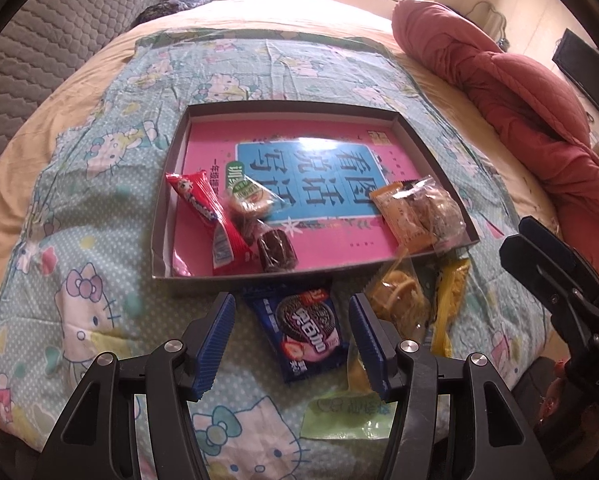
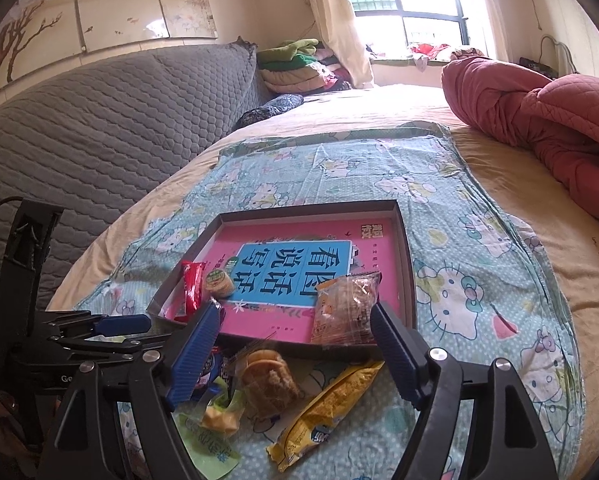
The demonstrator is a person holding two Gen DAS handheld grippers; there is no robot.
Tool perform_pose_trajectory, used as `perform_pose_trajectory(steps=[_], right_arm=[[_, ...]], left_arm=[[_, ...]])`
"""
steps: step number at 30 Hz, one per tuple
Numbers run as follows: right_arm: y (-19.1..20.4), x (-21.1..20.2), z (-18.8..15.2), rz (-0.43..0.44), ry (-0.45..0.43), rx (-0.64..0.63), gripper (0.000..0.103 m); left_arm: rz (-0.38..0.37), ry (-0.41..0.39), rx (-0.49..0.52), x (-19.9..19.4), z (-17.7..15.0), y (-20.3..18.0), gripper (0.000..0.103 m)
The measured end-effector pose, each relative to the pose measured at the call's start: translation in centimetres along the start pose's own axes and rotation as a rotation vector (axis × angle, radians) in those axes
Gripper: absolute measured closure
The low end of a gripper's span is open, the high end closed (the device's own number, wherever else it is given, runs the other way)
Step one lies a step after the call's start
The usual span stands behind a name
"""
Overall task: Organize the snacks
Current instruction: 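Raise both open grippers away from the tray, then move left gripper to the blue Oreo packet while right gripper approaches the round clear-wrapped cake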
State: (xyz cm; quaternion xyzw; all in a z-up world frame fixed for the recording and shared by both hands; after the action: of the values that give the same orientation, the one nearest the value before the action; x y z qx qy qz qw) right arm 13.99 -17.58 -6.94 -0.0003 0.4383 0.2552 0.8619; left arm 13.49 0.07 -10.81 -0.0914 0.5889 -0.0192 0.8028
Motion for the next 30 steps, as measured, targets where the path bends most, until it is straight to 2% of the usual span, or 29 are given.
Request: perform_pose_trajectory(steps=[30], right_arm=[[1.8,0.3,-3.6,-0.037,0.098,-0.07,0.025]], left_arm=[[-0.016,0.076,0.02,1.2,-3.0,0.0,0.042]])
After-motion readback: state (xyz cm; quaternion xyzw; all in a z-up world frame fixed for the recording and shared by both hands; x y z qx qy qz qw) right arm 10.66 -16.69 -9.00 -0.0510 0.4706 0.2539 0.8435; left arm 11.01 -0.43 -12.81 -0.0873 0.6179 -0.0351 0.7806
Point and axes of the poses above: each gripper's, at about its wrist camera, not at the fingertips, and x roughly the way its jaws point, y to its left, z to its top, the point moved 8 cm from there along x, roughly the way its jaws point, and after that the axes turned 12 degrees about y, right-handed, at the moved point
